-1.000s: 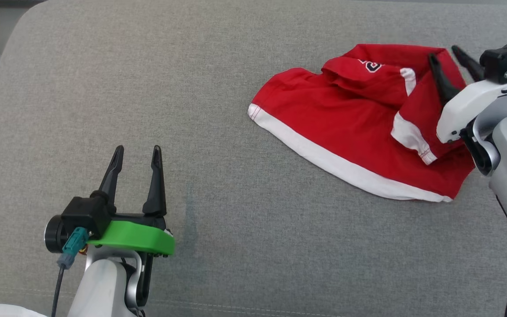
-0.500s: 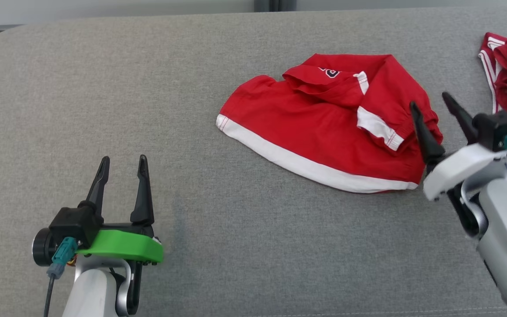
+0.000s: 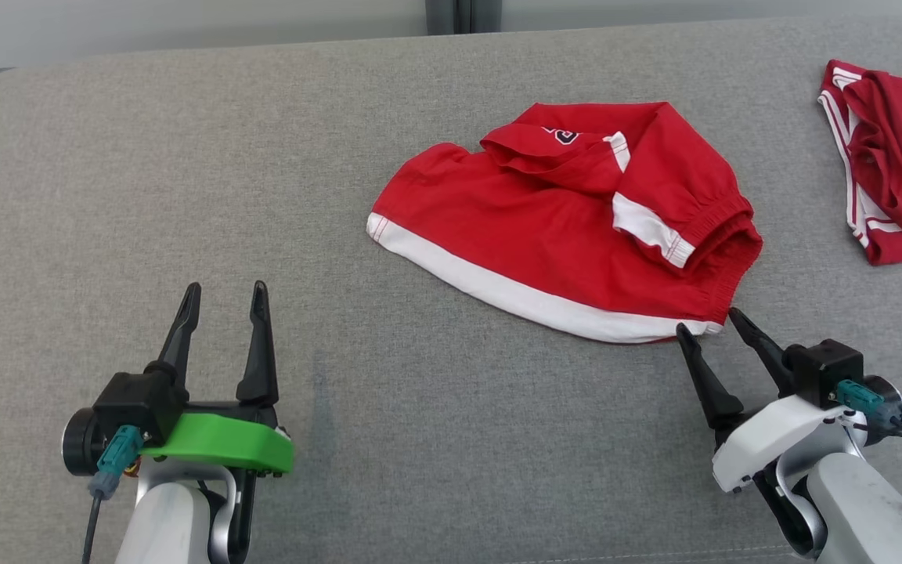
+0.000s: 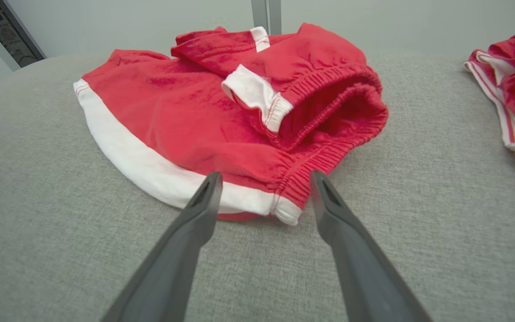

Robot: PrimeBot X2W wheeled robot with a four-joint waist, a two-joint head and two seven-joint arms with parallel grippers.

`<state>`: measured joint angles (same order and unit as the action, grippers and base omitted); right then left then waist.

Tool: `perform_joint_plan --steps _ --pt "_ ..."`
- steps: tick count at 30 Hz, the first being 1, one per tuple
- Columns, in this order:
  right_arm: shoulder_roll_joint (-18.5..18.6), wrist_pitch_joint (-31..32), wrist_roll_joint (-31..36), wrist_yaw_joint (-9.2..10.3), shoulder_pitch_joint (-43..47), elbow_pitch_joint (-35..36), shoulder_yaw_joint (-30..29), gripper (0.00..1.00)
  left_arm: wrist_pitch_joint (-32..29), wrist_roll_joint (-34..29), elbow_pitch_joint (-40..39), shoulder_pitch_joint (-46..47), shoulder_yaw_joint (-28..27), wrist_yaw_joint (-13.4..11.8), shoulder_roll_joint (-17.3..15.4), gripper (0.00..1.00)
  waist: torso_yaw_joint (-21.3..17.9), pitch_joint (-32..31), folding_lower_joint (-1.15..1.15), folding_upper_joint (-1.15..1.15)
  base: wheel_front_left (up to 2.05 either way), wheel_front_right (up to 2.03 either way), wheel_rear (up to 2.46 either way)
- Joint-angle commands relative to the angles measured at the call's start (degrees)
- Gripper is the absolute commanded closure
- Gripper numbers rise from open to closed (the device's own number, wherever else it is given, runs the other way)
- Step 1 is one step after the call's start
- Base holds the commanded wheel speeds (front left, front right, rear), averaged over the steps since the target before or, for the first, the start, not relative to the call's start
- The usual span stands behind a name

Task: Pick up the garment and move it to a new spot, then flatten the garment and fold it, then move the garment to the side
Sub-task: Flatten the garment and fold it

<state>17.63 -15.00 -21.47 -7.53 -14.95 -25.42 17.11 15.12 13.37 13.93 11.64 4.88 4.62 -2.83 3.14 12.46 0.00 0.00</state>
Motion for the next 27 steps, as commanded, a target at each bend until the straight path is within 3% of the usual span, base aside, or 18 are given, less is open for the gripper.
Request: perform_joint_plan --steps 1,8,9,10,17,25,26,27 --pt "0.15 -0.21 1.08 0.10 -0.51 -1.09 -0.49 0.00 0.00 -0.49 0.06 0.25 0.02 0.33 -0.14 0.00 0.45 0.30 0.00 0.00 0.00 0.00 0.00" --pt "-2.95 0.10 2.53 0.10 -3.29 -7.16 -2.71 0.00 0.00 -0.43 0.29 0.38 0.12 0.34 -0.14 0.00 1.67 0.83 0.00 0.00 0.00 0.00 0.00" --pt "-3.25 0.14 2.13 0.10 -3.62 -7.72 -2.35 0.80 0.00 -0.39 0.31 0.34 0.14 0.34 -0.14 0.00 1.70 0.88 0.00 0.00 0.00 0.00 0.00" --pt "-3.45 0.09 1.93 0.10 -4.22 -8.39 -2.05 1.00 0.00 -0.34 0.34 0.31 0.16 0.34 -0.14 0.00 1.71 0.92 0.00 0.00 0.00 0.00 0.00" --pt "-3.24 -0.16 0.65 0.10 -3.48 -8.60 -1.19 1.00 0.00 -0.37 0.72 0.13 0.05 0.20 -0.14 0.00 1.17 0.26 0.00 0.00 0.00 0.00 0.00" --pt "-2.02 -0.16 -0.65 0.10 5.97 0.57 -3.00 1.00 -0.01 -0.31 0.64 -0.78 -0.33 0.07 -0.14 0.00 -1.32 -0.24 0.00 0.00 0.00 0.00 0.00" --pt "-1.76 -0.03 -0.80 0.10 6.43 1.30 -2.93 0.67 0.00 -0.48 0.77 -0.75 -0.33 0.20 -0.14 0.00 -1.67 -0.17 0.00 0.00 0.00 0.00 0.00" --pt "-1.52 0.31 -1.03 0.11 6.85 2.09 -2.96 0.06 0.00 -0.59 0.88 -0.61 -0.36 0.32 -0.14 0.00 -2.14 -0.07 0.00 0.00 0.00 0.00 0.00"
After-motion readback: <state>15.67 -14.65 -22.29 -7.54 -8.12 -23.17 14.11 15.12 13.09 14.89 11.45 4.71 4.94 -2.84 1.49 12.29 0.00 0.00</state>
